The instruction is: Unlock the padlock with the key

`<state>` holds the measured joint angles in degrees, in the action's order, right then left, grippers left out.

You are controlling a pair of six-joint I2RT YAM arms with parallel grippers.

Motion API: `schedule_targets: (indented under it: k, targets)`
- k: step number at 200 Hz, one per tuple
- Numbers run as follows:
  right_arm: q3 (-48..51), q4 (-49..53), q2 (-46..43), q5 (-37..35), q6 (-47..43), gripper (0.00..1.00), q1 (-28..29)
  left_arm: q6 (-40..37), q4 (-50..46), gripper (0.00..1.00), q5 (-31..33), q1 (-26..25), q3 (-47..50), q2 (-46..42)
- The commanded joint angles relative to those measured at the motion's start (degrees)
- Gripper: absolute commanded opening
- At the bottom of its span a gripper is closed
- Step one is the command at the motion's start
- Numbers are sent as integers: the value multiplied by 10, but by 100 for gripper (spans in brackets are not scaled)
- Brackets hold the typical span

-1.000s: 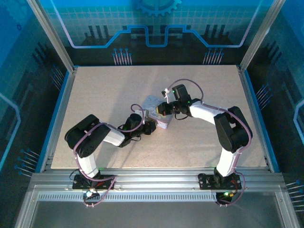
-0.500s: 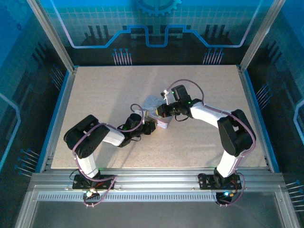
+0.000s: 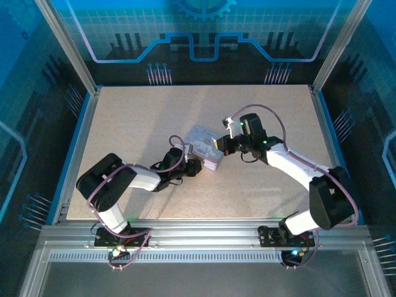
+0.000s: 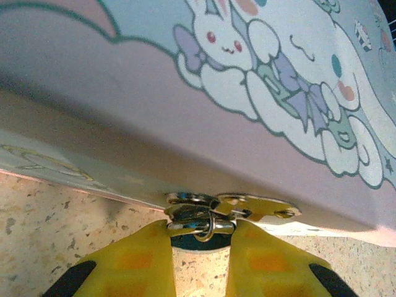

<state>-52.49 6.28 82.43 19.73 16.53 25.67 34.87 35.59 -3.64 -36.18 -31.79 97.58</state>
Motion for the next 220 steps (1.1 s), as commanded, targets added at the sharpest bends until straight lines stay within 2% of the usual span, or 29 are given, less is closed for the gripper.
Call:
schedule_targets:
  k: [1,47,71,116,159,220]
  targets:
    - [40,-14,-43,-10,-33,0,-4,22,-24,6,-3,-5,-18,-25]
    - [141,-74,-140,-9,-55,0,-4,68,-49,6,-34,-5,-35,-30]
    - [198,-115,-191,-1,-59,0,0,83,-91,5,-47,-5,-59,-31]
    - [268,-143,-240,-9,-77,0,31,108,-128,5,-54,-5,-81,-41]
    - [318,-184,-244,-40,-90,0,62,143,-141,5,-68,-5,-97,-42]
    - [330,-235,-194,-65,-118,0,94,180,-149,5,-90,-5,-114,-51]
